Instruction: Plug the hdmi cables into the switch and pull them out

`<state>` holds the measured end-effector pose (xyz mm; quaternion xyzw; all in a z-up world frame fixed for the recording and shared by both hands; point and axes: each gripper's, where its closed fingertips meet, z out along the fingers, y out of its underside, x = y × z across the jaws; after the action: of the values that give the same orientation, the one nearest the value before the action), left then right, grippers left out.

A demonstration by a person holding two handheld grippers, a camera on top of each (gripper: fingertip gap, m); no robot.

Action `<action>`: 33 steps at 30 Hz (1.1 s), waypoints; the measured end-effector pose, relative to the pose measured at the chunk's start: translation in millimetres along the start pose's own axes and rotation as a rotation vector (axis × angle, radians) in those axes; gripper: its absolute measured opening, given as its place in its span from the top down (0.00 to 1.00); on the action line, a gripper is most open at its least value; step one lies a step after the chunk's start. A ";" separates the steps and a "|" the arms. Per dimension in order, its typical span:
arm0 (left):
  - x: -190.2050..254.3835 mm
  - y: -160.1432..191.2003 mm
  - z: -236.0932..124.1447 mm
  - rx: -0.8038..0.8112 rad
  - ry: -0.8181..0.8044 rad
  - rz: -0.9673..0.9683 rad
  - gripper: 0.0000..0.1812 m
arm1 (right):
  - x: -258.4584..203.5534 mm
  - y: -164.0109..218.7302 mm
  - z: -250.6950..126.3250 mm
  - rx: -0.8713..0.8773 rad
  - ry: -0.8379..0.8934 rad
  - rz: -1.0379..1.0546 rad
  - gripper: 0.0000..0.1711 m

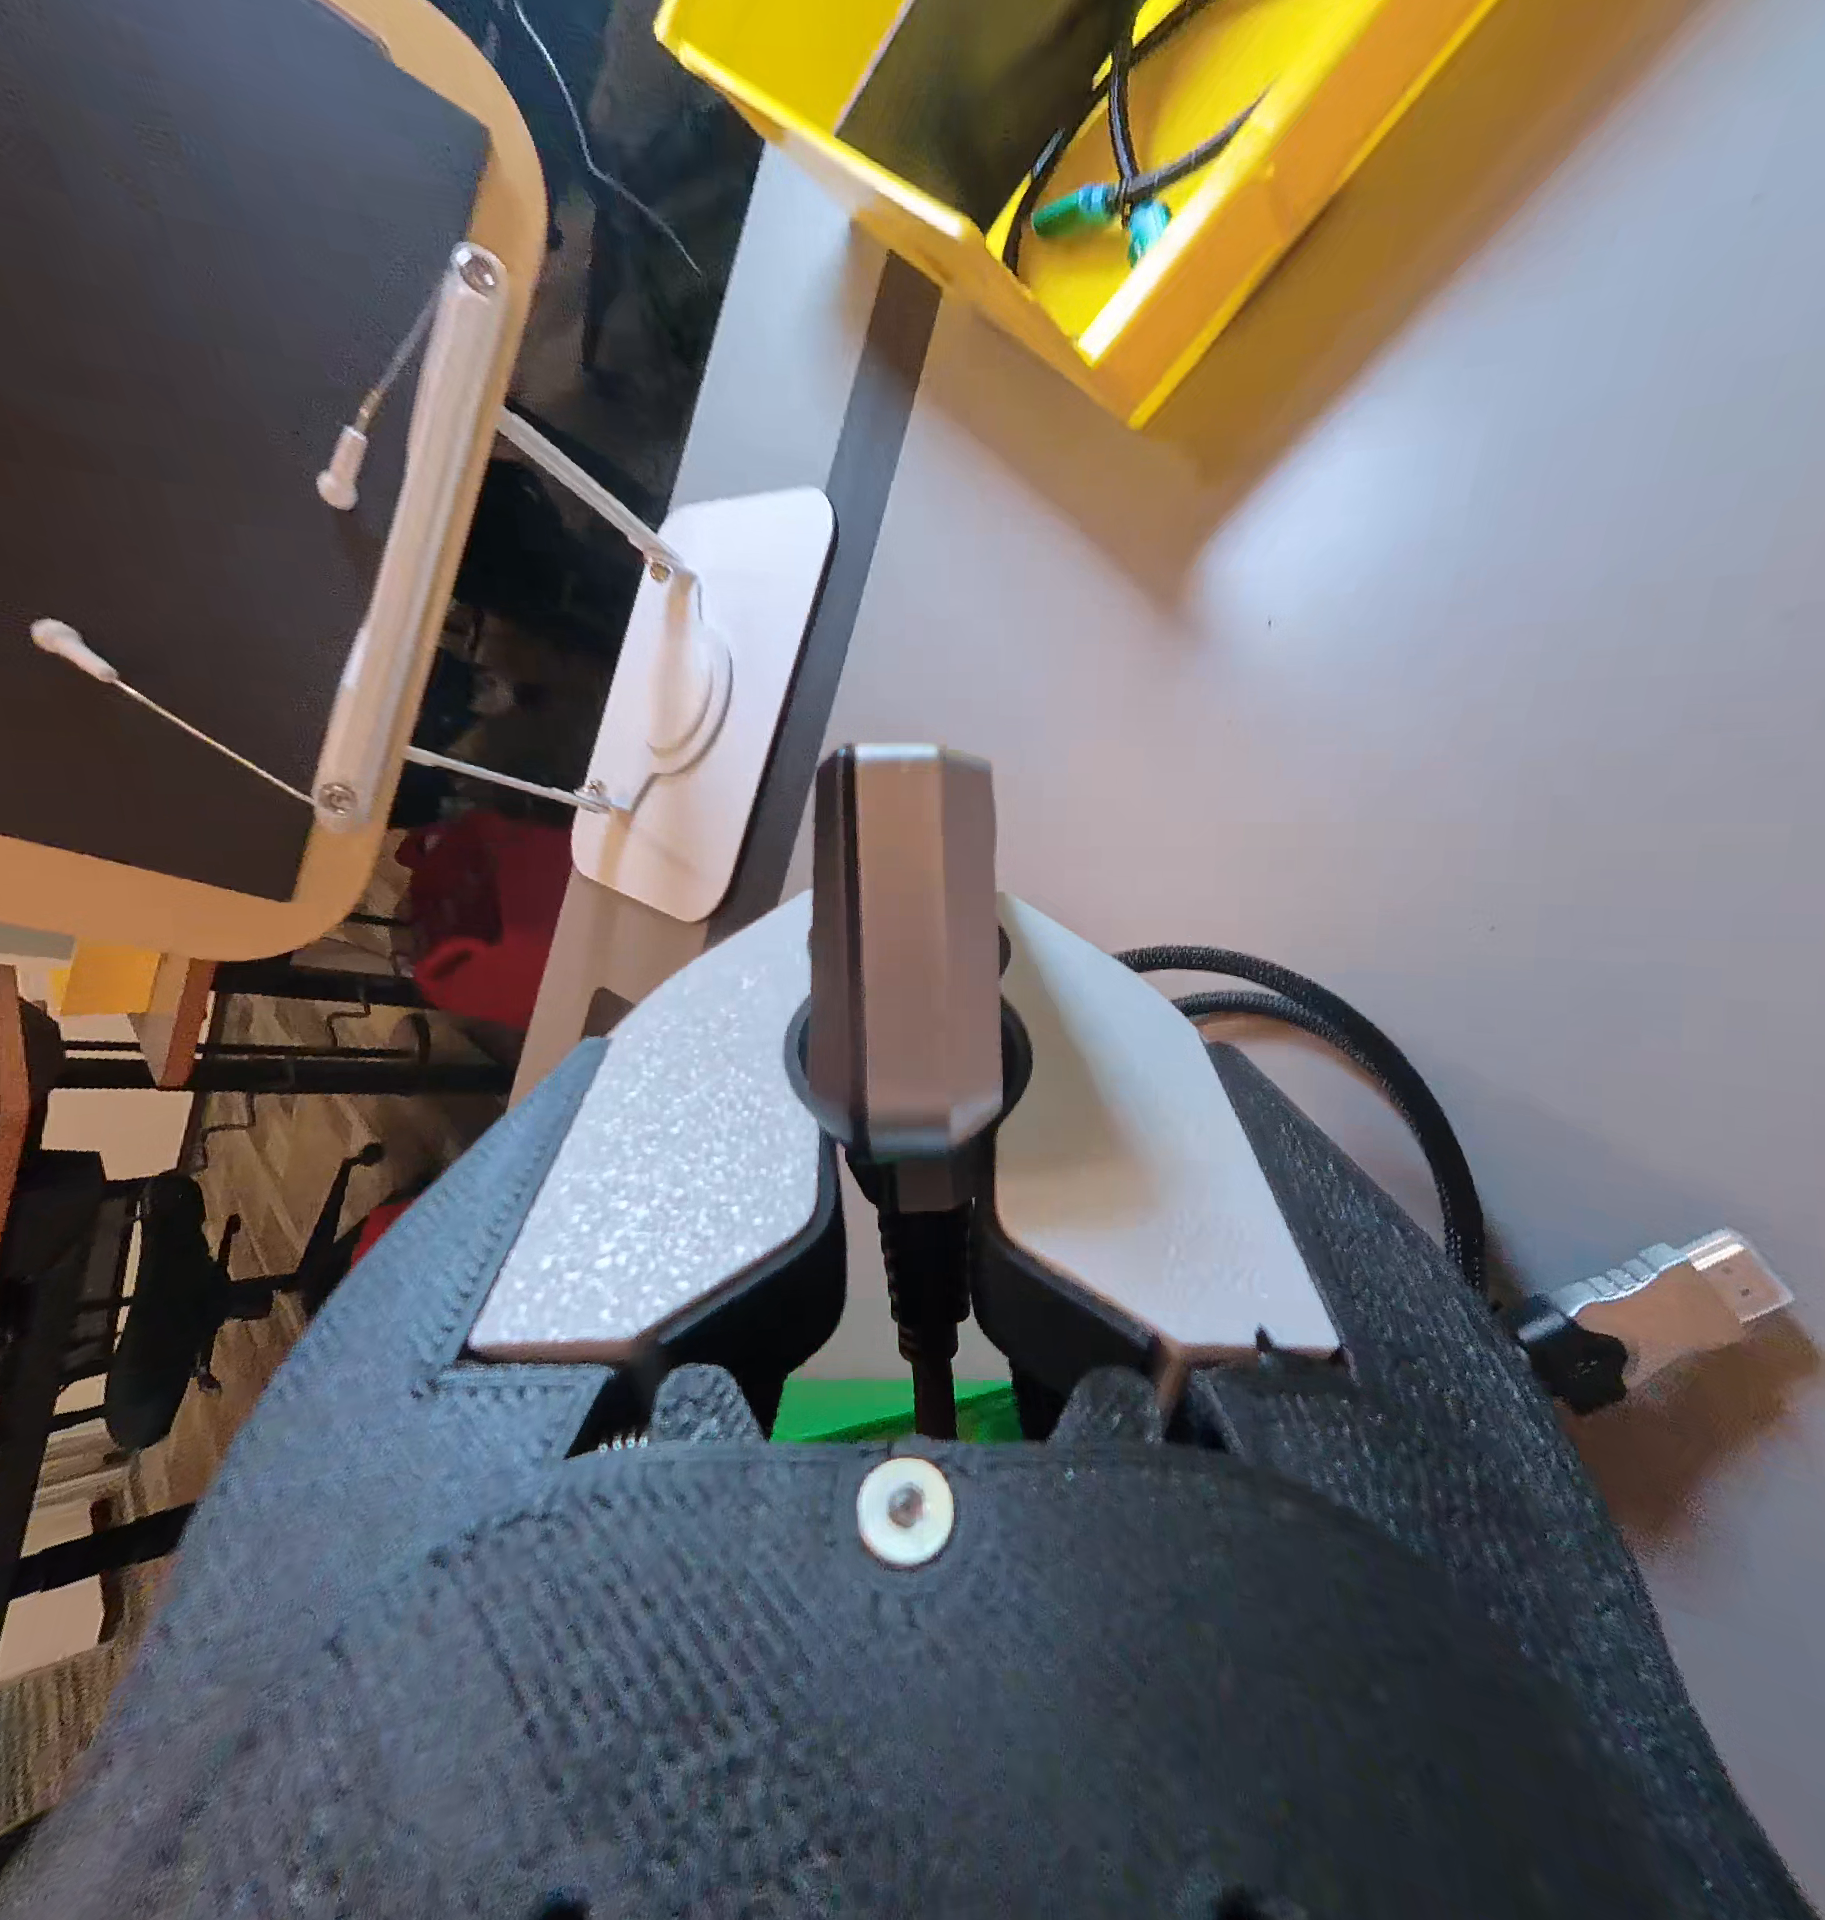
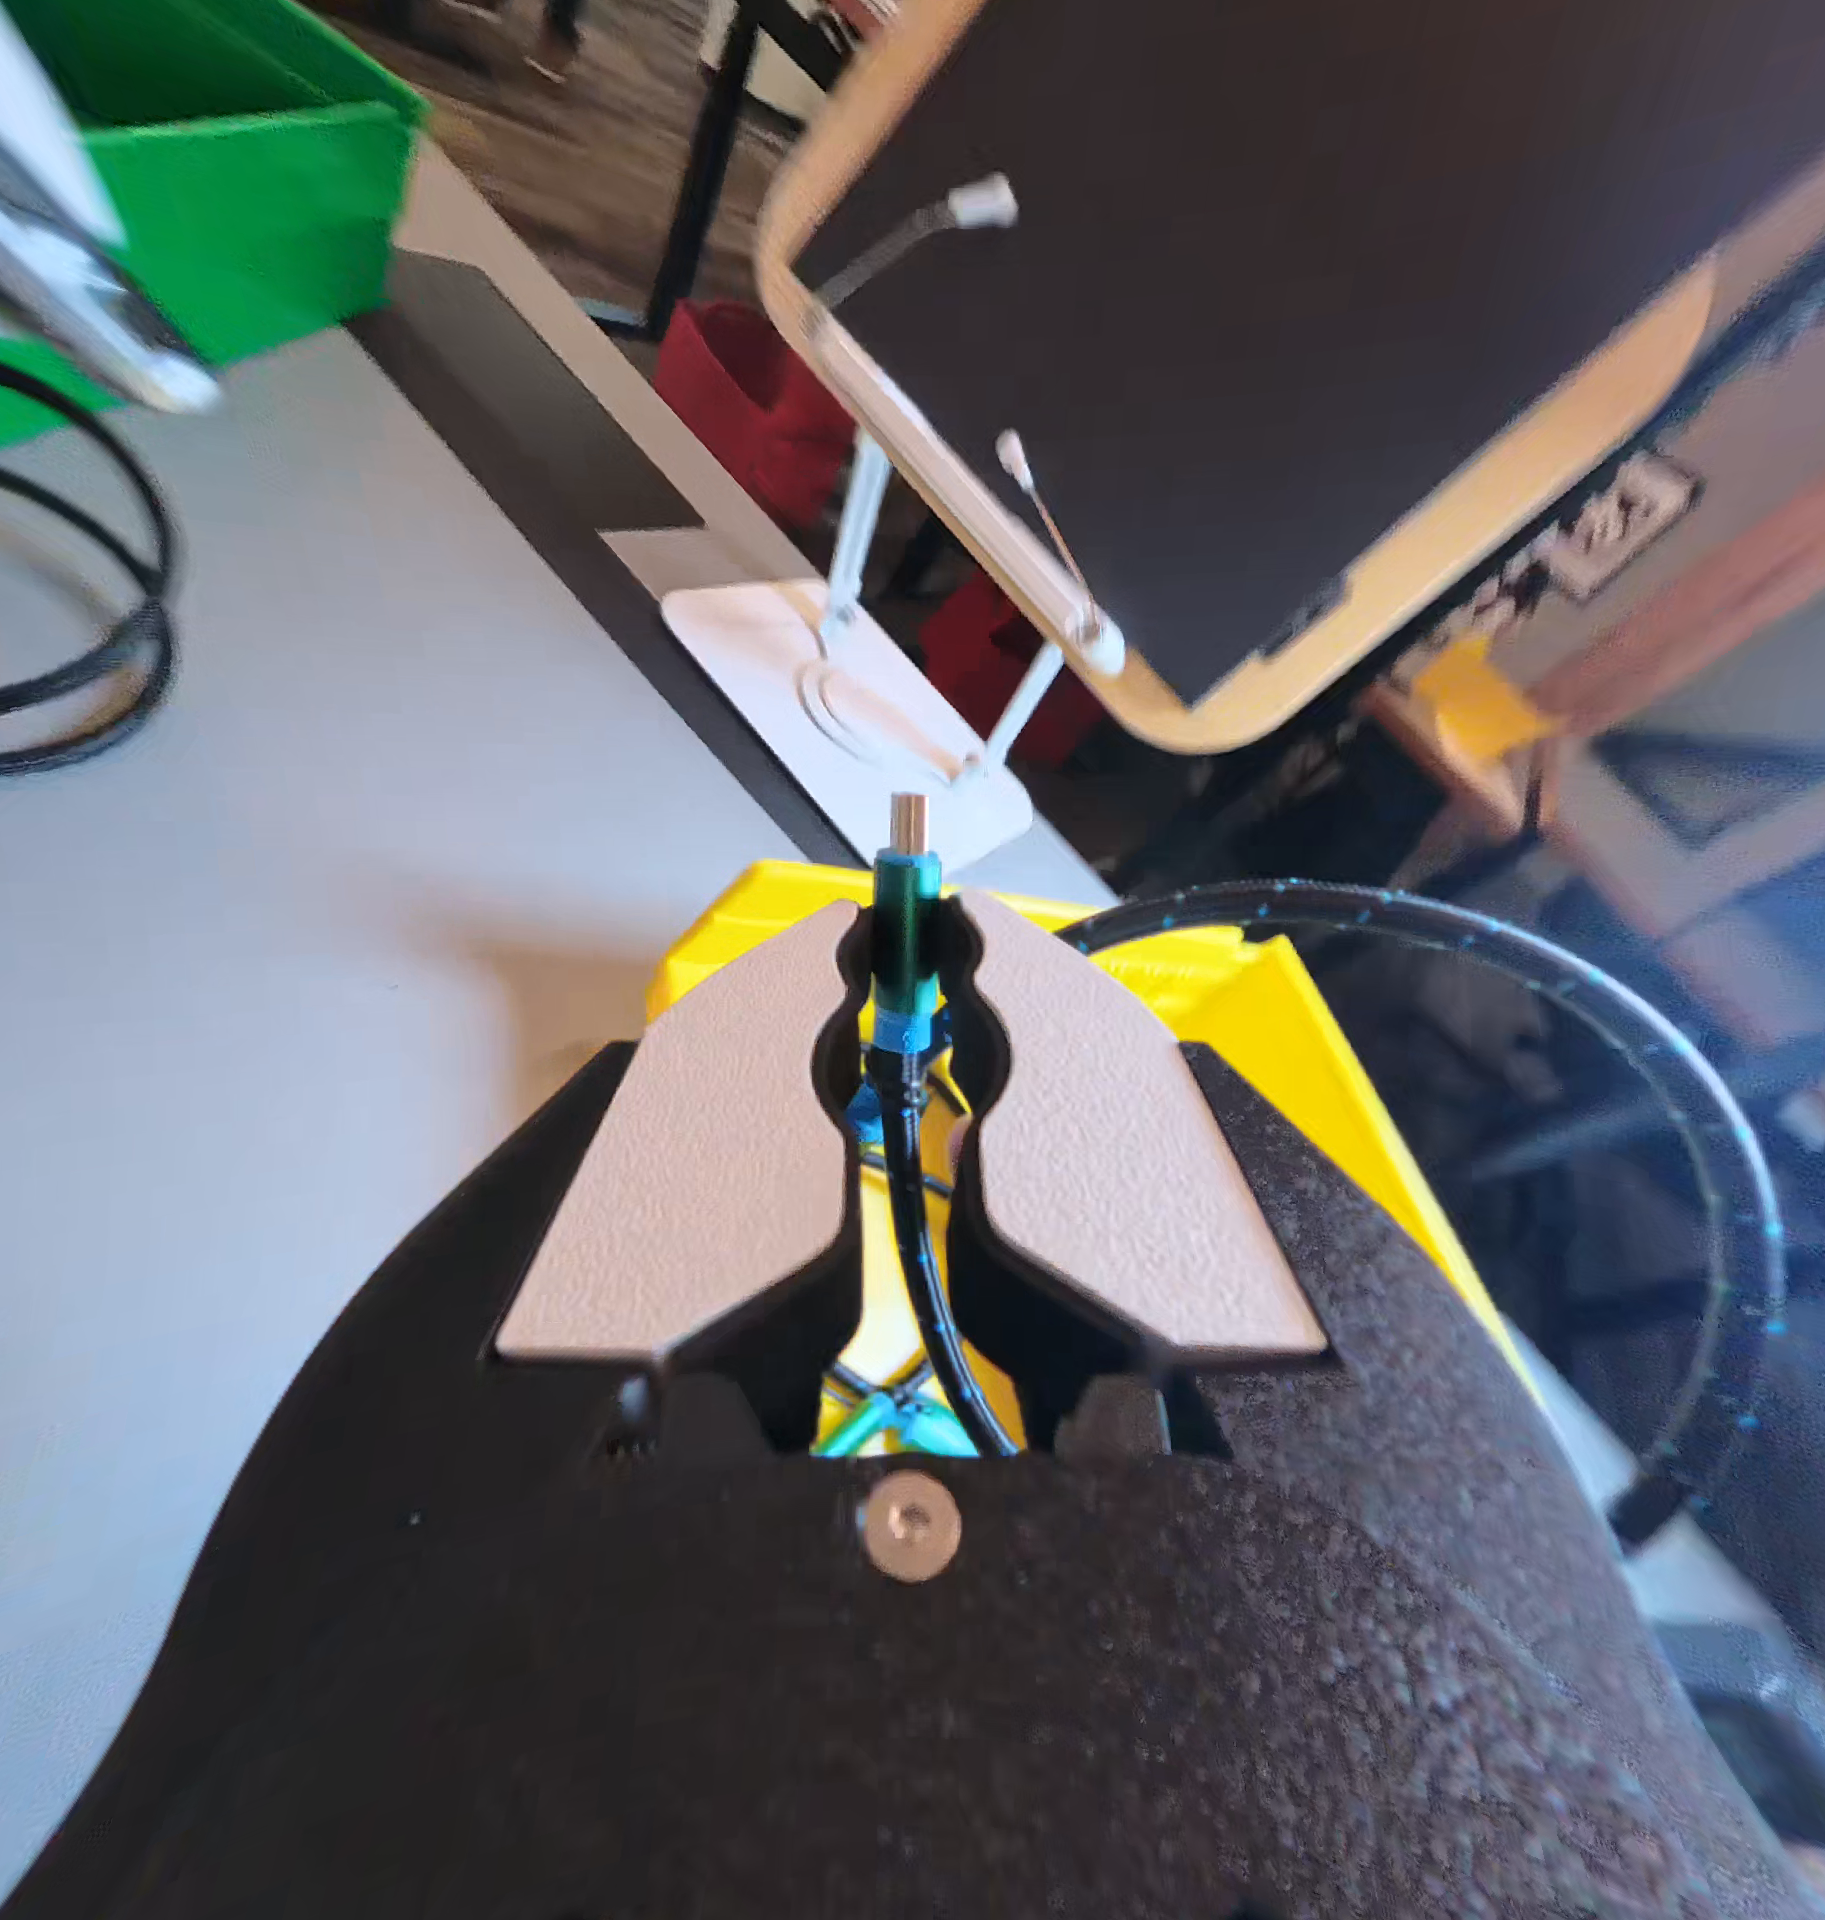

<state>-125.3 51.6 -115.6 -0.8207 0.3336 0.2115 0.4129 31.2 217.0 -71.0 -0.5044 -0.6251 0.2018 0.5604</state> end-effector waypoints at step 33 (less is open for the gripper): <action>15.6 -116.4 -106.8 0.679 0.134 -0.091 0.80 | -87.4 -136.1 -96.4 0.375 -0.202 -0.404 0.88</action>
<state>-22.9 9.0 -2.0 -0.6627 0.3741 0.0156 0.6486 51.3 56.2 24.8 -0.2344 -0.7173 0.2473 0.6077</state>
